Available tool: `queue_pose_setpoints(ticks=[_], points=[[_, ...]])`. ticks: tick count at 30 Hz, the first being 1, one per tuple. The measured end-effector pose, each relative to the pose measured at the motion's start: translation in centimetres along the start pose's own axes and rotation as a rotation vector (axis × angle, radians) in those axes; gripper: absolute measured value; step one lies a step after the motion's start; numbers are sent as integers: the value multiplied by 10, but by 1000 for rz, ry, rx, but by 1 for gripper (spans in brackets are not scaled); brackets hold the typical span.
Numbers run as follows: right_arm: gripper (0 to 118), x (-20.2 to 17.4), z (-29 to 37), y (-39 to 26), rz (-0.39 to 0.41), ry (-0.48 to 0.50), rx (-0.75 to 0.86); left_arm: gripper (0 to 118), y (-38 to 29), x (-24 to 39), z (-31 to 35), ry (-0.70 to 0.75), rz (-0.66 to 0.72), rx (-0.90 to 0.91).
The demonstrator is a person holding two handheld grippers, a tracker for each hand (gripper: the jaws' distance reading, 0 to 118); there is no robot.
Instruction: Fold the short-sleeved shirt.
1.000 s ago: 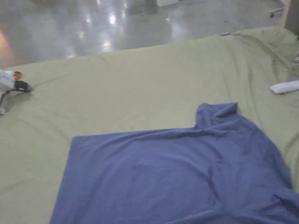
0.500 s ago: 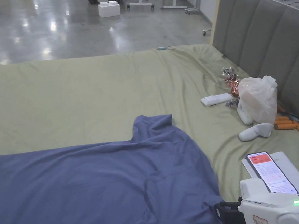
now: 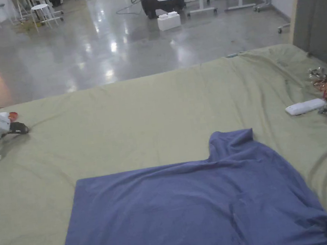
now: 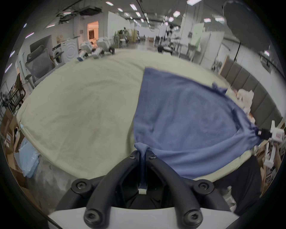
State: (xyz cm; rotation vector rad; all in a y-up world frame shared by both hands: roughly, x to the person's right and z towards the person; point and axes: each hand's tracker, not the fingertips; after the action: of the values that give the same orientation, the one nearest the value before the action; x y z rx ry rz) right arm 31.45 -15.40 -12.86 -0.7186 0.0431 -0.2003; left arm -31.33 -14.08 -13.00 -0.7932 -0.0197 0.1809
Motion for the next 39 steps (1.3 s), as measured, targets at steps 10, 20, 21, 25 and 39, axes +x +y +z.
queue_pose_setpoints(ticks=[10, 20, 21, 25, 39], points=[[5, -10, -29, 56, -114, -72, 92, 4, 98, -2, -47, -32, -55, 106], [5, -14, -138, 113, -136, -176, -94, 4, 185, 18, -178, 19, -56, -20], [5, -15, -148, 113, -129, -185, -115, 4, 187, 18, -190, 22, -50, -33], [64, -11, -170, 107, -112, -163, -179, 33, 178, 13, -218, 42, 19, -114], [76, -24, 37, 104, 6, -54, 375, 79, 136, 74, 46, -53, -240, 499]])
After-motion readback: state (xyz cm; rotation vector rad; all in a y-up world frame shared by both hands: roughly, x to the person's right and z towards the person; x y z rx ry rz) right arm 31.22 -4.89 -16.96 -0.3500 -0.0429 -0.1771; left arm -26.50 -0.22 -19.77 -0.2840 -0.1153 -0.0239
